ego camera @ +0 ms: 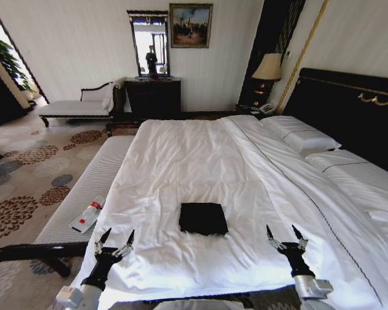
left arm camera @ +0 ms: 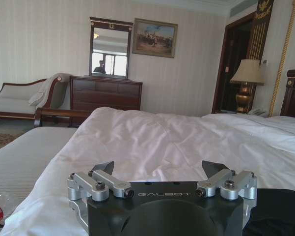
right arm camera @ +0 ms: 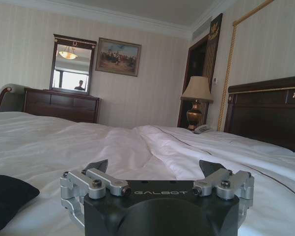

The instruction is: Fold the clothes on the bed.

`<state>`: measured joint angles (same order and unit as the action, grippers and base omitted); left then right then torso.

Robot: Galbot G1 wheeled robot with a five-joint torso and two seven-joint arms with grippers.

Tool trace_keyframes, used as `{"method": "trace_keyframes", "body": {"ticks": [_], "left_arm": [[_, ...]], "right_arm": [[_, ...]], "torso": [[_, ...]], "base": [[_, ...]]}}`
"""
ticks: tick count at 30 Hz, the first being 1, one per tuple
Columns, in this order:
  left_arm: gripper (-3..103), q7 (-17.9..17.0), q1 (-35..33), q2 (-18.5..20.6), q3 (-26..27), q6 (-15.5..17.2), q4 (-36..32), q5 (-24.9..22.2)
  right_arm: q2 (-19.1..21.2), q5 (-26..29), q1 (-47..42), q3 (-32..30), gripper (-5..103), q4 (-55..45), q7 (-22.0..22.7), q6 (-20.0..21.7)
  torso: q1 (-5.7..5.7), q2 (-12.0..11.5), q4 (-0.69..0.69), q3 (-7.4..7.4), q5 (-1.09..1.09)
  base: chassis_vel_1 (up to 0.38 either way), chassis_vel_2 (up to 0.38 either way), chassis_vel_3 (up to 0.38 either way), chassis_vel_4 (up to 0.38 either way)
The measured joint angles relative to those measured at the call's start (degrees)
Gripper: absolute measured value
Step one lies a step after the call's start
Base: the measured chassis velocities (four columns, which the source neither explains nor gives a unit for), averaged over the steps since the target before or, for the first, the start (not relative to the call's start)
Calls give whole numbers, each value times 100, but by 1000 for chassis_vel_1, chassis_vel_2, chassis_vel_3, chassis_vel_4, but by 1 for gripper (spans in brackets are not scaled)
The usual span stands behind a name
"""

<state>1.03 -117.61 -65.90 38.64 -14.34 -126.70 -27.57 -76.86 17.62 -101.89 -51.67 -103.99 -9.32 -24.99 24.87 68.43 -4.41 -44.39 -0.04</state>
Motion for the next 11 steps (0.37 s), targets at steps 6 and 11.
{"method": "trace_keyframes", "body": {"ticks": [6,11], "left_arm": [[100,0,0,0,0,0,0,0],[100,0,0,0,0,0,0,0]], "right_arm": [[-1,4,12,3,100,4,2,0],[-1,4,17,12,100,4,6,2]], "torso": [[1,0,0,0,0],[0,0,0,0,-1]], "base": [[0,0,0,0],[0,0,0,0]]}}
